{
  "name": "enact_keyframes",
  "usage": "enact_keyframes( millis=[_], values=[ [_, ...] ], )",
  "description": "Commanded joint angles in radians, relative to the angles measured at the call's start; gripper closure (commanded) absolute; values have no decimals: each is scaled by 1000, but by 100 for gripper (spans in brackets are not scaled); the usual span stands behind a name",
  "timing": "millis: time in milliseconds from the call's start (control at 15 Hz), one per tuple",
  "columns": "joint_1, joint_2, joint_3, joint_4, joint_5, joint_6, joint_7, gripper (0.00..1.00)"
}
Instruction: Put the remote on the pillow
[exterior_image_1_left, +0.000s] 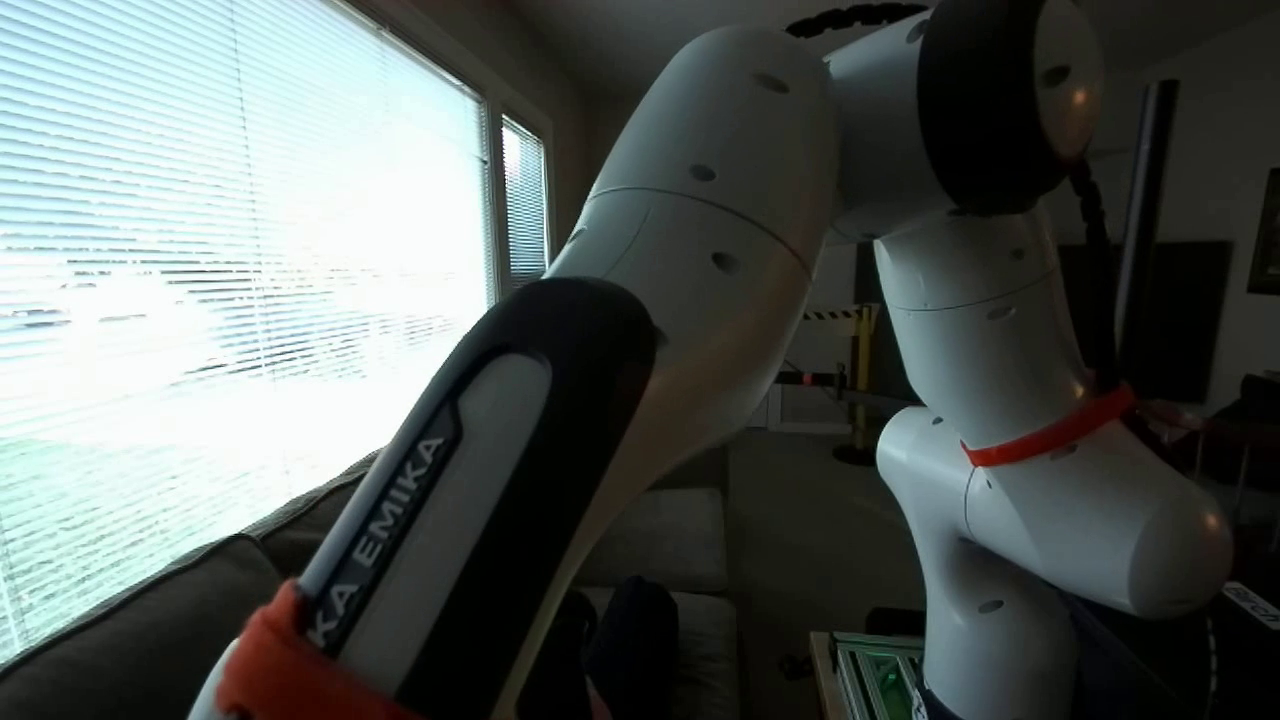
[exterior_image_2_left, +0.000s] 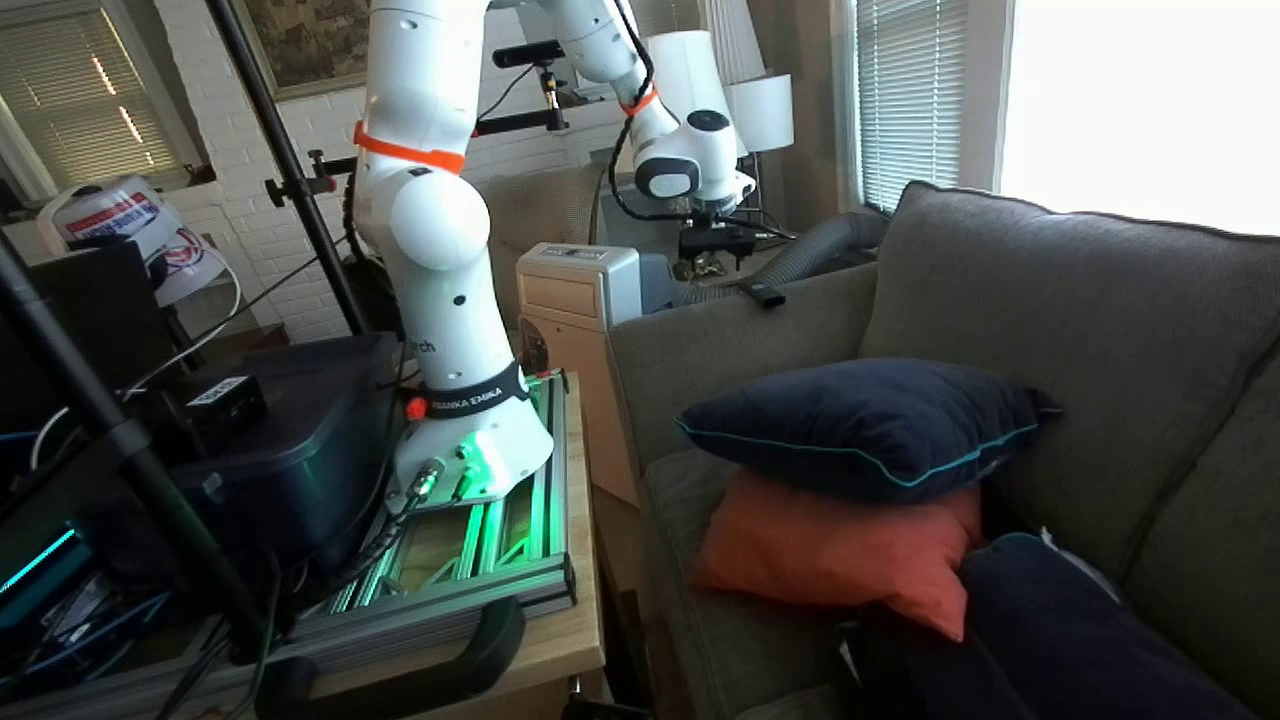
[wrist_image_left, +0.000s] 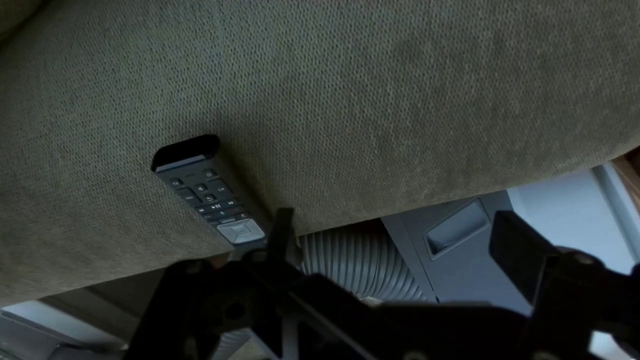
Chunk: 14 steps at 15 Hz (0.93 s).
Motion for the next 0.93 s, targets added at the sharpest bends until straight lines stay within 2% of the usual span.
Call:
enact_keyframes(
  millis=[0,600,867],
  values=[
    [0,1,0,1,-1,0,0,0],
    [29,86,-25,58,-6,68,99,0],
    [48,168,-8,113,4,198,69,0]
  ],
)
